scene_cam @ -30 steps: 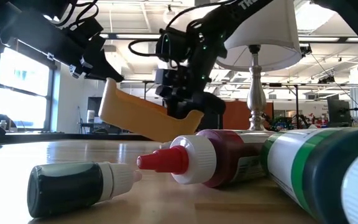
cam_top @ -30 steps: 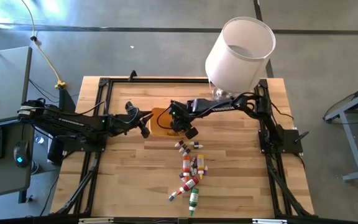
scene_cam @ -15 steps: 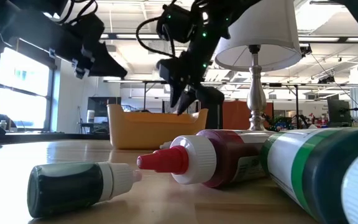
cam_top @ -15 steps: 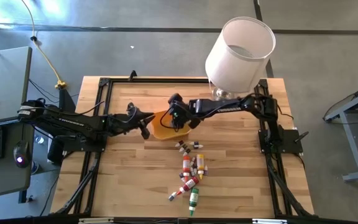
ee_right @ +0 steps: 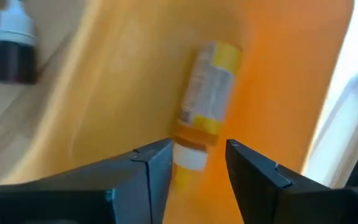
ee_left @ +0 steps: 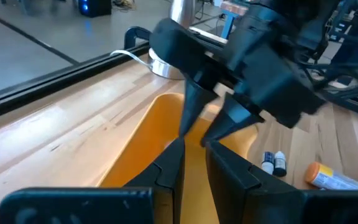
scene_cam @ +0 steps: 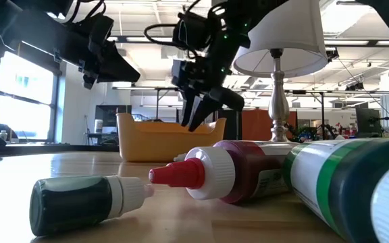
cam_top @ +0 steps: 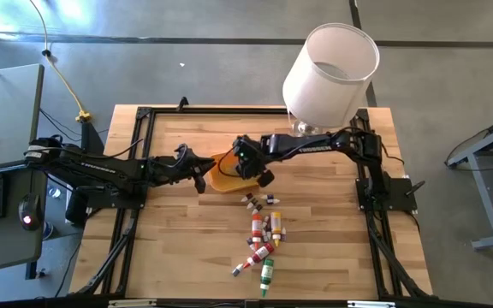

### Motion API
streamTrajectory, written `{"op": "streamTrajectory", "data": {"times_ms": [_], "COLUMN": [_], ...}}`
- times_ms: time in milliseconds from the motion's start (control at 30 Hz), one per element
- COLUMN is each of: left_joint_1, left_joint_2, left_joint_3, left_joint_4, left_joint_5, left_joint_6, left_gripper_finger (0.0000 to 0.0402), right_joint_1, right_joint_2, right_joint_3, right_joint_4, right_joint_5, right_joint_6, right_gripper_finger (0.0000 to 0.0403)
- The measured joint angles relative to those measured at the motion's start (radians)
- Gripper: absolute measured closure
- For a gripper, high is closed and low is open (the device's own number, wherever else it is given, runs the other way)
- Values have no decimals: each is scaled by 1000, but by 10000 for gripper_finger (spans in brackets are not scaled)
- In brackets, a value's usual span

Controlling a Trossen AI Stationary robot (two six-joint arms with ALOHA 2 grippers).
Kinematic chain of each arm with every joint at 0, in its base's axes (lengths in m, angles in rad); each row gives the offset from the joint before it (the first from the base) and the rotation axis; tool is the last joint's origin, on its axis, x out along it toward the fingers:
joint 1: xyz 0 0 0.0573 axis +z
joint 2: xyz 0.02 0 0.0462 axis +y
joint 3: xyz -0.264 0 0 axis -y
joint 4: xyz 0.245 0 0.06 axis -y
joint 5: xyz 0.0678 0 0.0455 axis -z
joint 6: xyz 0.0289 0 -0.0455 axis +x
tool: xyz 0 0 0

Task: Pick & Place food coloring
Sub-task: Adjust the large yellow food coloring bottle in the yellow bin

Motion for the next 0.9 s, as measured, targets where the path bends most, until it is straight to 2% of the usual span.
{"op": "streamTrajectory", "data": {"times_ms": [233, 533, 667, 900], "left_joint_1": [0, 0, 0, 0], "left_joint_2": [0, 0, 0, 0], "left_joint_3": [0, 0, 0, 0], "left_joint_4": [-1, -4, -4, -8], "left_joint_5": [1, -1, -2, -5], "left_joint_6": [-3, 8, 24, 27], "left_gripper_finger": [340, 340, 340, 340], "right_joint_1": [-62, -70, -80, -86], "right_joint_2": [57, 137, 145, 146], "right_joint_3": [1, 7, 6, 5], "right_joint_4": [15, 22, 26, 19], "right_joint_5": [-128, -174, -213, -214], "right_joint_6": [95, 78, 92, 100], "right_gripper_finger": [236, 233, 233, 237]}}
